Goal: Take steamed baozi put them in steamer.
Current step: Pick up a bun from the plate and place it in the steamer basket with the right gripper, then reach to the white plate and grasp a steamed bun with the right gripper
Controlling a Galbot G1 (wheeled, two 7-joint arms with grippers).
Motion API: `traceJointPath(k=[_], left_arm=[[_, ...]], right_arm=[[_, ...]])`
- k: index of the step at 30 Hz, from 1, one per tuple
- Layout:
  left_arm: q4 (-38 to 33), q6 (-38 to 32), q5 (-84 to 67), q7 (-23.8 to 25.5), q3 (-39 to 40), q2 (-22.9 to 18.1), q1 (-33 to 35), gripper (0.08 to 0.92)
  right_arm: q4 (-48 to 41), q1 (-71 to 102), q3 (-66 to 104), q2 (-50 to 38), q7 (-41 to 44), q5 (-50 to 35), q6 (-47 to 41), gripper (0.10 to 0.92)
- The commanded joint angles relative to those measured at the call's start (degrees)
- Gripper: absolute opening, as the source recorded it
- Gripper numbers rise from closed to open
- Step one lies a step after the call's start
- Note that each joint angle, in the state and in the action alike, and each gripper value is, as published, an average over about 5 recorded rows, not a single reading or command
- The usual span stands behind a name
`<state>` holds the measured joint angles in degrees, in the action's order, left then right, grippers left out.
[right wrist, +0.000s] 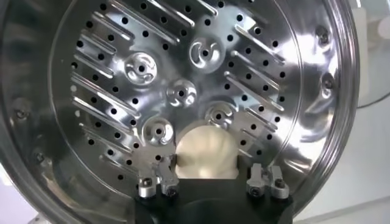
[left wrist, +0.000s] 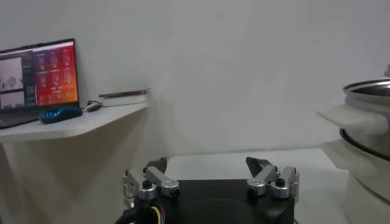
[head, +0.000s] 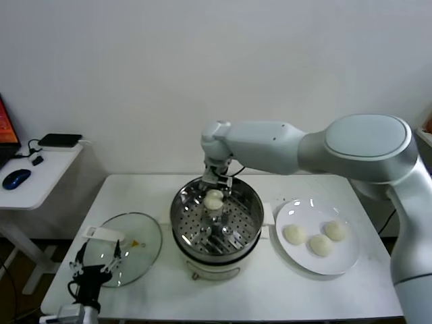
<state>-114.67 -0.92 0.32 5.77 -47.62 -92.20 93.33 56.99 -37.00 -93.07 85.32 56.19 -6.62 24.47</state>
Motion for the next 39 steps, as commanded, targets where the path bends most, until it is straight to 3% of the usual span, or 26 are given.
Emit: traceJointPath(k=[1,8,12,15,21,28,39], left_arm=[[-0.8,0.2,0.0,0.0,-0.2,-1.6,0.3,0.823],[-2.2,0.4,-0.1,0.0,-0.7,-1.4,1.2,0.823],[-2.7,0.3,0.0,-0.1,-0.6,-1.5,1.8,0.823],[-2.8,0.1,0.2,-0.1,-0.3,-1.7,2.1,0.823],[-2.4,-0.5,1.2,-0.1,0.5,-2.2,1.8,0.823],[-1.4,-0.7,1.2,-0.2,0.9,-2.7,1.0,0.823],[-1.0,-0.9,0.9,-0.3,0.2,-2.3,0.7,0.823]], right_arm=[[0.8,-3.2,-0.5,-1.5,0.7,-2.7,2.0,0.805],[10.6,-16.3,-7.5,-9.0,6.9,-23.7,-0.3,0.822],[17.4,-25.1,-15.0,-16.9,8.1,-38.4,-8.1,0.823],[22.5,-30.4,-21.9,-23.2,4.9,-43.3,-14.9,0.823],[31.1,-35.7,-34.8,-32.9,-3.2,-43.7,-29.6,0.823],[36.5,-28.6,-34.4,-42.0,-11.1,-39.3,-39.5,0.823],[29.0,1.5,-12.4,-48.1,-19.1,-25.7,-46.5,0.823]])
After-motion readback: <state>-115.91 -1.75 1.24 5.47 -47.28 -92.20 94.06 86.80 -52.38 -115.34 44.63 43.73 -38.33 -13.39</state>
